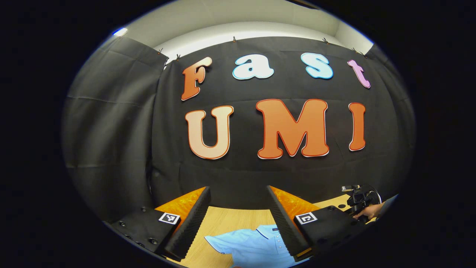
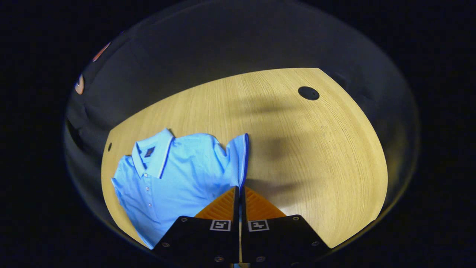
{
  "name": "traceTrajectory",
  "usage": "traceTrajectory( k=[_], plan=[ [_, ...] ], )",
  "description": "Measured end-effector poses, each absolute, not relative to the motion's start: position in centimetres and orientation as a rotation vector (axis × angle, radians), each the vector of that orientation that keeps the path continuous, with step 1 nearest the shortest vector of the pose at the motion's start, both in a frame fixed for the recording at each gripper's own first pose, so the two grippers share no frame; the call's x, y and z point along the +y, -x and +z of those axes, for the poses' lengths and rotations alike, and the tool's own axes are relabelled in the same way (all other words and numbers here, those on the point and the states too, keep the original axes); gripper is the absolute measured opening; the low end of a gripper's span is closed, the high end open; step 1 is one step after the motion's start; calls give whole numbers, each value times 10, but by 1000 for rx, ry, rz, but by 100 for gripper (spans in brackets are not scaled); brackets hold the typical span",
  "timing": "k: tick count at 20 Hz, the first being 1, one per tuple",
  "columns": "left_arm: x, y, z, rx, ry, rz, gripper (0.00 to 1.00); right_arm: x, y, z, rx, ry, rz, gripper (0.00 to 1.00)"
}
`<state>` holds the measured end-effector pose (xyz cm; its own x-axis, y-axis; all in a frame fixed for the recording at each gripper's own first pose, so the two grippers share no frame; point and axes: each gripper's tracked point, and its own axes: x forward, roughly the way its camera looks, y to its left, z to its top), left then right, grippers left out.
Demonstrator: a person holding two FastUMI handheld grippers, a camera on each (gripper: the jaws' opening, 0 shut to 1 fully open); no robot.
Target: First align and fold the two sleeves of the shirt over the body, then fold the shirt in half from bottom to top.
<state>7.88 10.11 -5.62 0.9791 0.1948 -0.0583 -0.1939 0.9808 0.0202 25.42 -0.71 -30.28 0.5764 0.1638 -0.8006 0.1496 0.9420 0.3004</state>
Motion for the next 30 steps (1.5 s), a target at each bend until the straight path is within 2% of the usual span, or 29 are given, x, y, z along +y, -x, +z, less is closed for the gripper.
traceTrajectory(
  k=[13, 18, 20, 22, 23, 24, 27, 30],
  plan=[
    [130, -37, -57, 89, 17, 223, 97, 88, -241, -264, 886, -220, 164, 3],
    [151, -34, -90, 190, 102, 201, 97, 119, -239, -271, 900, -187, 172, 4],
    [160, -38, -98, 225, 143, 188, 97, 130, -239, -268, 902, -212, 179, 8],
    [166, -42, -109, 266, 168, 163, 96, 137, -237, -267, 902, -227, 172, 16],
    [170, -48, -117, 287, 176, 149, 96, 137, -234, -265, 896, -221, 162, 25],
    [171, -52, -121, 307, 184, 133, 96, 138, -233, -262, 881, -214, 160, 26],
    [175, -66, -147, 389, 218, 85, 96, 137, -222, -248, 836, -189, 155, 51],
    [172, -80, -178, 510, 258, 18, 97, 127, -212, -227, 776, -176, 131, 67]
  ],
)
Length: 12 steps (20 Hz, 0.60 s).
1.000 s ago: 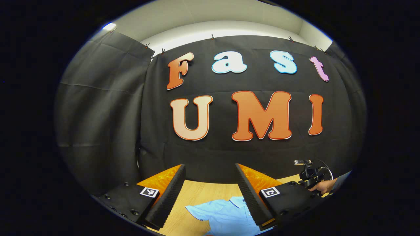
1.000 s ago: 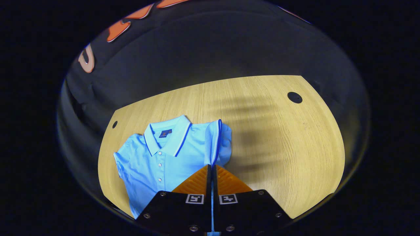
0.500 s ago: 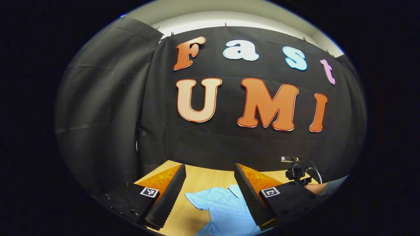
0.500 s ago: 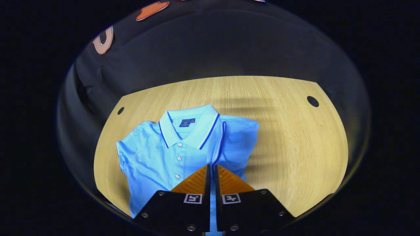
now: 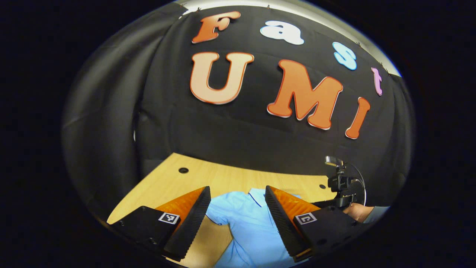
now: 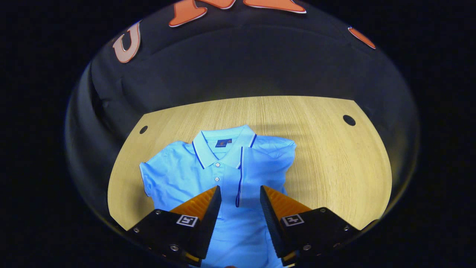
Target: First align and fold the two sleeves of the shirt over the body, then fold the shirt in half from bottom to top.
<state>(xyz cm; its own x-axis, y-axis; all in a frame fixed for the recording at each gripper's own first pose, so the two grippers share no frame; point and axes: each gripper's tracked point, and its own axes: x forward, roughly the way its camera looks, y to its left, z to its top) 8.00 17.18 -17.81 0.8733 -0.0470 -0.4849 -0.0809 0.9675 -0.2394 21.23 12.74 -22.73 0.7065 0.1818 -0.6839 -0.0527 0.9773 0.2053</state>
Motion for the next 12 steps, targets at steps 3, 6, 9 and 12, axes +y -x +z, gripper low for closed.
traceTrajectory(
  k=[3, 6, 9, 12],
  plan=[
    [183, -92, -211, 618, 280, 6, 97, 112, -203, -199, 702, -188, 89, 80],
    [189, -112, -249, 729, 319, -7, 97, 90, -190, -167, 608, -197, 40, 84],
    [185, -117, -294, 899, 345, -33, 95, 65, -163, -151, 575, -209, -19, 85],
    [189, -118, -330, 1016, 368, -28, 99, 42, -141, -140, 535, -227, -65, 86]
  ],
)
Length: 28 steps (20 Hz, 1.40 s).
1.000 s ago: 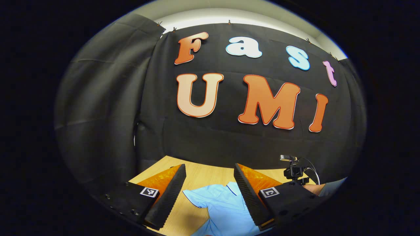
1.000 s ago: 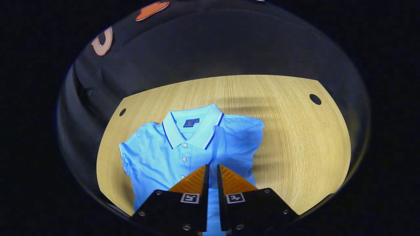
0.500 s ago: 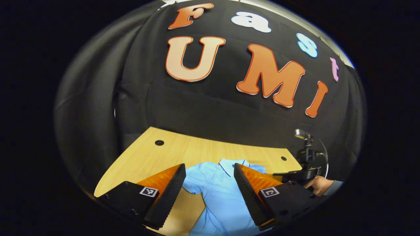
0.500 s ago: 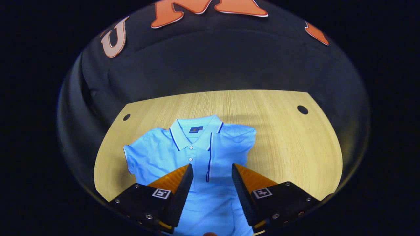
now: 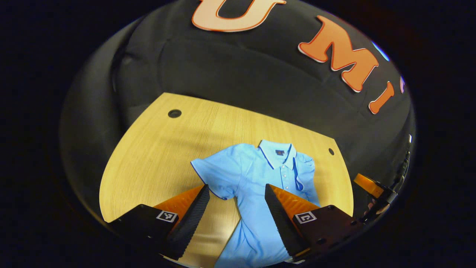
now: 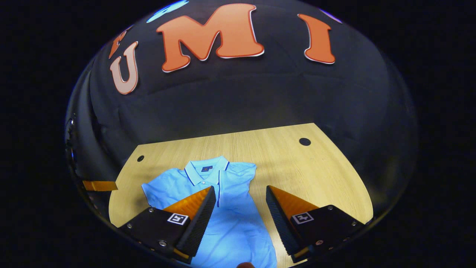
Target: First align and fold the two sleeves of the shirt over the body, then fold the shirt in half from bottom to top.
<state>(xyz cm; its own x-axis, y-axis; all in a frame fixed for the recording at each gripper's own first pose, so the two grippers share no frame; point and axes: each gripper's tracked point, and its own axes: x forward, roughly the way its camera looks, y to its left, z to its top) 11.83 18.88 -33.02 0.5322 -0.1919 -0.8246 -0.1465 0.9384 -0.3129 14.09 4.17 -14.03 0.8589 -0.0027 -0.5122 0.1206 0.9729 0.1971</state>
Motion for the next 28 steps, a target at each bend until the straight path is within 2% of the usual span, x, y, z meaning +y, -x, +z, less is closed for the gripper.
traceTrajectory(
  k=[2, 5, 6, 7, 14, 16, 18, 19, 21, 25, 27, 28],
  plan=[
    [193, -121, -356, 1086, 357, 16, 99, 28, -128, -138, 505, -230, -95, 87],
    [194, -130, -374, 1138, 321, 14, 99, 13, -102, -151, 503, -266, -152, 88],
    [196, -134, -380, 1149, 308, 20, 94, 9, -94, -153, 498, -276, -168, 89],
    [195, -140, -388, 1159, 299, 22, 99, 5, -87, -153, 487, -278, -181, 89],
    [202, -166, -462, 1279, 242, 56, 100, -14, -40, -118, 383, -225, -240, 89],
    [203, -164, -482, 1333, 241, 78, 96, -16, -30, -115, 377, -224, -254, 89],
    [203, -163, -496, 1362, 243, 98, 99, -16, -20, -112, 374, -230, -260, 89],
    [205, -160, -499, 1379, 239, 110, 93, -16, -14, -116, 384, -230, -263, 89],
    [207, -161, -503, 1385, 222, 130, 92, -18, -6, -120, 394, -227, -270, 91],
    [206, -171, -504, 1354, 184, 137, 62, -18, 0, -123, 392, -253, -278, 91],
    [199, -176, -504, 1333, 201, 128, 23, -18, 1, -123, 387, -263, -278, 91],
    [194, -178, -505, 1321, 218, 107, 13, -18, 2, -123, 385, -264, -274, 91]
  ],
)
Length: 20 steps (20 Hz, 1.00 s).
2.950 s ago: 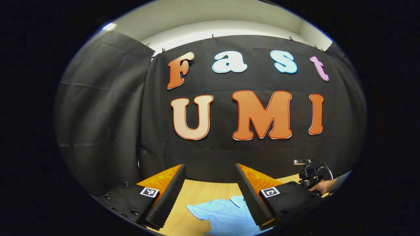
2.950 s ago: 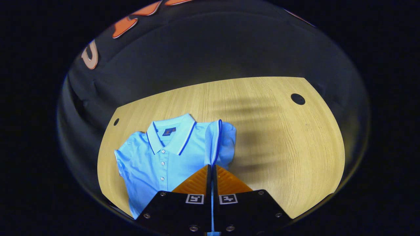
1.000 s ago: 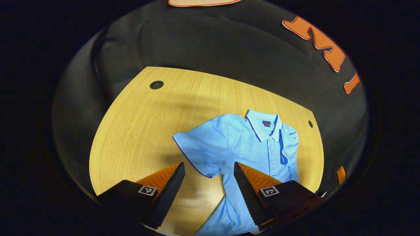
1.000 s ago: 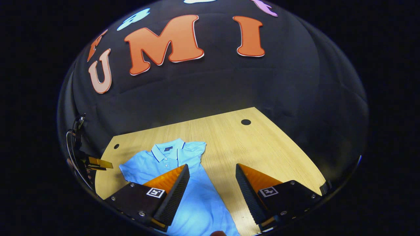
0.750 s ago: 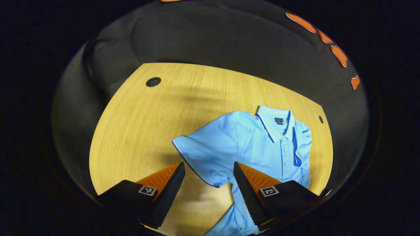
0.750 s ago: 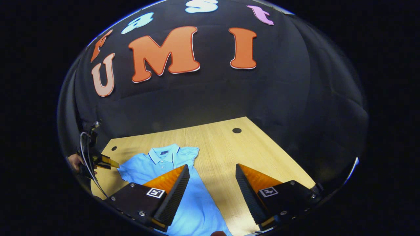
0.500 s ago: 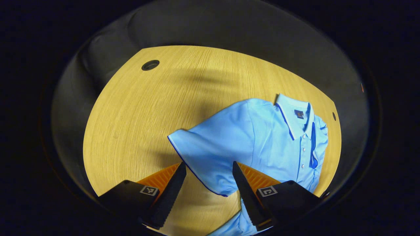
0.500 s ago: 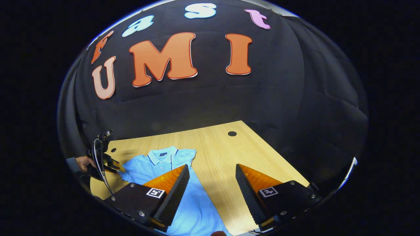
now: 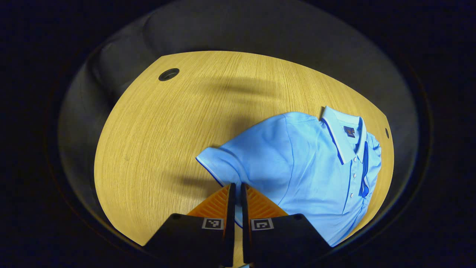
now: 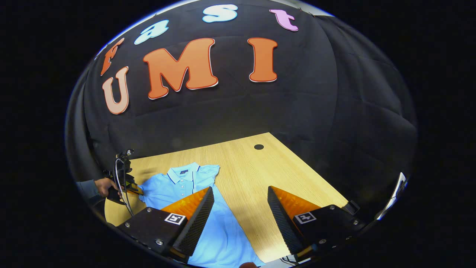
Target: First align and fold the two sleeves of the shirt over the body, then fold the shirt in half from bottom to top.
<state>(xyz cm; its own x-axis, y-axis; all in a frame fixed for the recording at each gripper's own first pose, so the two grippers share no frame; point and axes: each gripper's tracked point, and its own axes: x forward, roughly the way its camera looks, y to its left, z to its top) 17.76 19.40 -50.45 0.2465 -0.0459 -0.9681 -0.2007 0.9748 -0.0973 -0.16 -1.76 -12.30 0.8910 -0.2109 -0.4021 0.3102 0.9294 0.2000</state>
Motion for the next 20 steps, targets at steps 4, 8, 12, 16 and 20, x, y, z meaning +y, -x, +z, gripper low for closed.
traceTrajectory(
  k=[4, 8, 12, 16, 20],
  plan=[
    [163, -194, -475, 1231, 276, -30, 10, -20, 8, -128, 395, -251, -273, 91],
    [122, -216, -436, 1127, 189, -154, 9, -23, 13, -134, 408, -264, -273, 91],
    [83, -223, -420, 1107, 153, -229, 10, -28, 18, -136, 409, -274, -275, 91],
    [43, -226, -419, 1114, 135, -280, 10, -32, 28, -140, 416, -263, -284, 91],
    [9, -225, -429, 1138, 159, -304, 11, -36, 46, -146, 430, -275, -305, 91]
  ],
)
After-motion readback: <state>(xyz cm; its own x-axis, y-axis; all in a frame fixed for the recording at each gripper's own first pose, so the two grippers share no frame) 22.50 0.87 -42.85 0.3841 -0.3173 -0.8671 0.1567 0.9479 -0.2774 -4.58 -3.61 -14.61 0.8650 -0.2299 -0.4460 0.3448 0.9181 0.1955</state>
